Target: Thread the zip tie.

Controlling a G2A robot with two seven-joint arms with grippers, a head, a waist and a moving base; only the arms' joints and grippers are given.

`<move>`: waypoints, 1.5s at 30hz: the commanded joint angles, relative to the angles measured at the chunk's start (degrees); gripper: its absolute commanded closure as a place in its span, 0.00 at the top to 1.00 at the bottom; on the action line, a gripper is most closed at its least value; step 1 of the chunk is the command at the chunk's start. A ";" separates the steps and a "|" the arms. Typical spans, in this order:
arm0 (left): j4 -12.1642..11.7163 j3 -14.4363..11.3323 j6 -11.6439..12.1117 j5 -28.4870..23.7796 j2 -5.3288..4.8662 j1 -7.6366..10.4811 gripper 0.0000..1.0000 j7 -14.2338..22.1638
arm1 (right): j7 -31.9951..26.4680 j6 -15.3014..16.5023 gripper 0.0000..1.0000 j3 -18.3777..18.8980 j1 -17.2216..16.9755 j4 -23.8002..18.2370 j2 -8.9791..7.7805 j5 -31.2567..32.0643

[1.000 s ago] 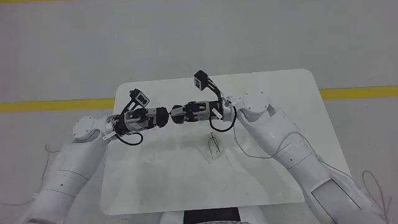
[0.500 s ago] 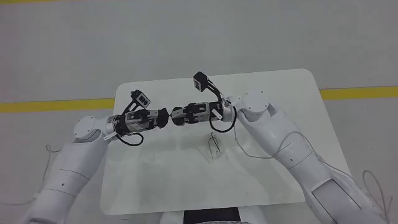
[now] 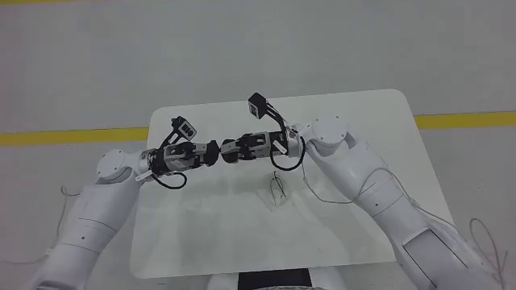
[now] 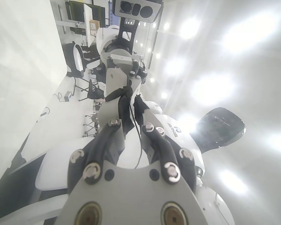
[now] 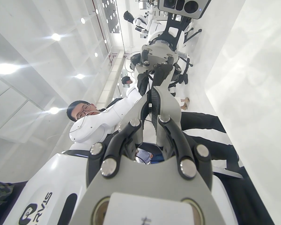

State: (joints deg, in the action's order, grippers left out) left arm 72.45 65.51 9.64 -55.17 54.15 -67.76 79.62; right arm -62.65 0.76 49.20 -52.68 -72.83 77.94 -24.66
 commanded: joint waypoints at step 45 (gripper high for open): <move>-1.82 5.79 9.84 2.67 -1.18 -2.11 0.00 0.02 | 4.78 0.17 1.00 6.54 -4.13 -3.01 -2.27 3.10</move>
State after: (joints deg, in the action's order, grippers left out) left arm 70.15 70.76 19.54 -52.37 53.06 -69.63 79.67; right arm -57.88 0.93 55.74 -56.81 -75.84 75.66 -21.56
